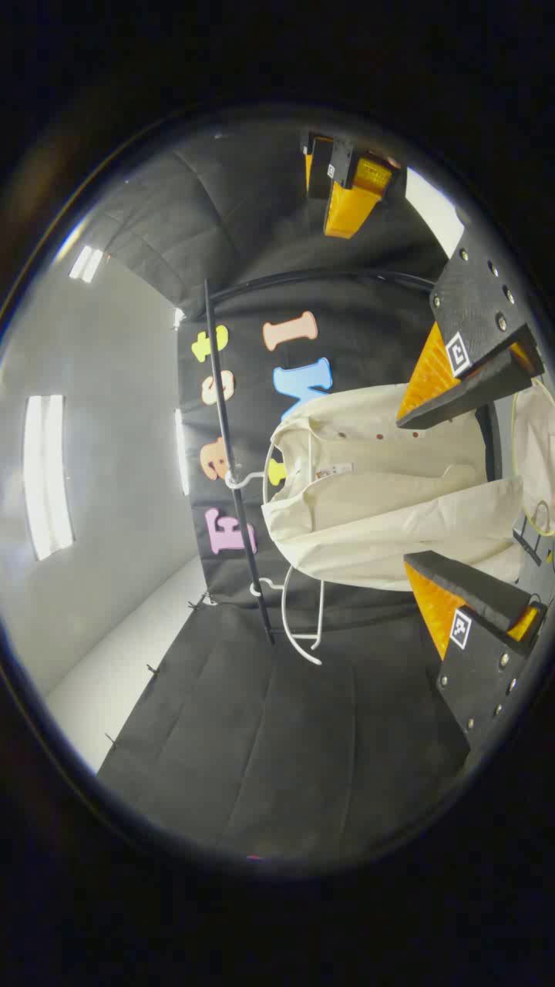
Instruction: Grasp the clothes on the hanger with both hands and then place them into the laundry hamper below.
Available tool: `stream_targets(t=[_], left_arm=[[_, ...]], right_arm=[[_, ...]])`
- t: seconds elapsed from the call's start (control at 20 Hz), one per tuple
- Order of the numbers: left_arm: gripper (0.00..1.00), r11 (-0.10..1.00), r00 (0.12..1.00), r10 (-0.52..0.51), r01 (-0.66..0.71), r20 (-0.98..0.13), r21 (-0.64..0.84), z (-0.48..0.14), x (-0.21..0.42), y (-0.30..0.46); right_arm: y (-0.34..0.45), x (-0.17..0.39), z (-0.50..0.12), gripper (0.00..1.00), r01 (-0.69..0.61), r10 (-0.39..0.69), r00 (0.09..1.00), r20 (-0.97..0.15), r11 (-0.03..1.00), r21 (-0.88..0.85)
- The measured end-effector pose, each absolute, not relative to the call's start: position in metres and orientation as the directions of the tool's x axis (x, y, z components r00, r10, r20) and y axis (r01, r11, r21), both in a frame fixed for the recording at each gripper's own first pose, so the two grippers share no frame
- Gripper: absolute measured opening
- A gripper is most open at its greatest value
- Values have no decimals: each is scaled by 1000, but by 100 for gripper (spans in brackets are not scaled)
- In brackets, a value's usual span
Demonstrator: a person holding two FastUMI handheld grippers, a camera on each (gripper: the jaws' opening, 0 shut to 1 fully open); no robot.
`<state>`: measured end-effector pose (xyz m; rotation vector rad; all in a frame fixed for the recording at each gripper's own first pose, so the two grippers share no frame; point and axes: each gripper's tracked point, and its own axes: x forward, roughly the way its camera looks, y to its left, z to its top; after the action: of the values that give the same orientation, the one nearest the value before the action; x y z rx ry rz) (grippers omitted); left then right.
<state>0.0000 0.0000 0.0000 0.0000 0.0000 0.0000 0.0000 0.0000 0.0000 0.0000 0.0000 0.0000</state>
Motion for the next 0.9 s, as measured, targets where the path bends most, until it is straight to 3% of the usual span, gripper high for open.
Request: stream_targets(t=[0.9], left_arm=[[93,1000,1000,2,-2,31,-1,0,23,40]], right_arm=[[52,9,1,98,-43,43,999,1,999,3]])
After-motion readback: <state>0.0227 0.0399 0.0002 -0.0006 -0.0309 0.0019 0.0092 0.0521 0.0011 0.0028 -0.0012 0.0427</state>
